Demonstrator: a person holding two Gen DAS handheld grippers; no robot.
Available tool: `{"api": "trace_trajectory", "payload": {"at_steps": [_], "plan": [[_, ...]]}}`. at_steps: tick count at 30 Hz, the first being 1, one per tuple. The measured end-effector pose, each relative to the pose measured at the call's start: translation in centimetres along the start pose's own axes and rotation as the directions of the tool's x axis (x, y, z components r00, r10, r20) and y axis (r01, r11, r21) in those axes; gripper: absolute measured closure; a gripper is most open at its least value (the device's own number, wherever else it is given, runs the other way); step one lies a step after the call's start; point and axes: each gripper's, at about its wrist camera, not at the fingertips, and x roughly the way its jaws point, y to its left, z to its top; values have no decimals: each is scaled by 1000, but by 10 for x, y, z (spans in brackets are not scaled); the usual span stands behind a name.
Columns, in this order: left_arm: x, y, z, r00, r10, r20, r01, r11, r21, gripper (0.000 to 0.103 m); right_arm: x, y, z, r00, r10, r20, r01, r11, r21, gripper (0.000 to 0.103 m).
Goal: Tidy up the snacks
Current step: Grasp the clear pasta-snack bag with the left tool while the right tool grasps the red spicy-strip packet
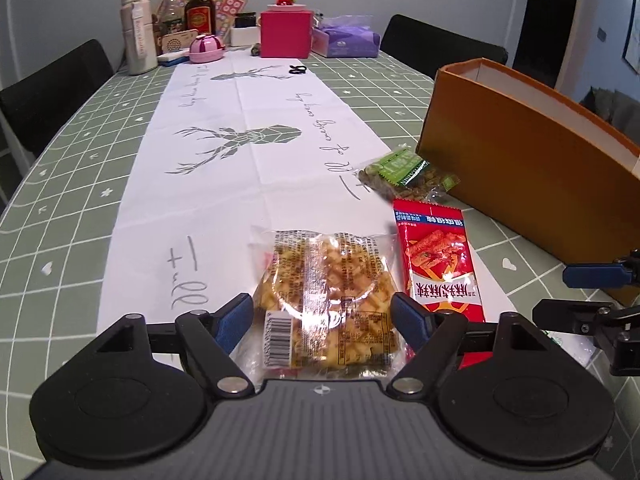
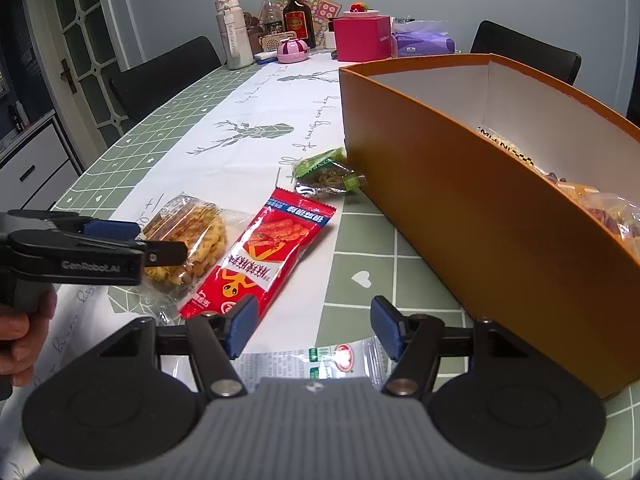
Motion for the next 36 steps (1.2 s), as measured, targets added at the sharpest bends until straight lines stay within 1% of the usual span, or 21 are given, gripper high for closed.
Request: {"api": "trace_trajectory", "payload": {"at_steps": [4,7,9,11,13,16,19,24,27,30,36], "plan": [[9,-1,2,1000,8,2,-8,1000,4,4,3,1,1,1000,2,-4,-2,1000,-1,41],[16,0,1,1000,8,-7,-8,1000,-1,0,6,3,2,1000,4,-8,-4,1000,-3,41],[20,5,1,1000,2,-12,-2,1000,-22,0,7,4,2,1000,4,-8,-4,1000,-1,41],[23,11,0,1000,-24,-18,23,998,-66,0,7,4,2,1000,2,-7,-2,1000,0,41],[21,13,-2,1000,-24,-6,24,997,-69,0,8,5,3,1000,1,-7,-1,1000,3,40],[13,13,-8,1000,-21,4,22,998,-54,11,12,7,5,1000,0,-11,0,1000,11,38],[2,16,-18,1000,-4,2,4,999,-38,14,18,12,8,1000,1,-21,0,1000,15,38],[-19,27,-36,1000,12,-11,-13,998,-62,15,35,25,14,999,1,-39,0,1000,29,38],[-27,31,-44,1000,21,-14,-22,997,-74,15,46,37,19,999,-19,-26,20,999,37,37],[-32,33,-47,1000,22,-15,-23,997,-77,15,61,47,23,998,-59,-32,60,997,39,37],[-33,34,-49,1000,22,-10,-23,996,-82,14,77,66,27,994,-110,-24,110,994,-21,37]]}}
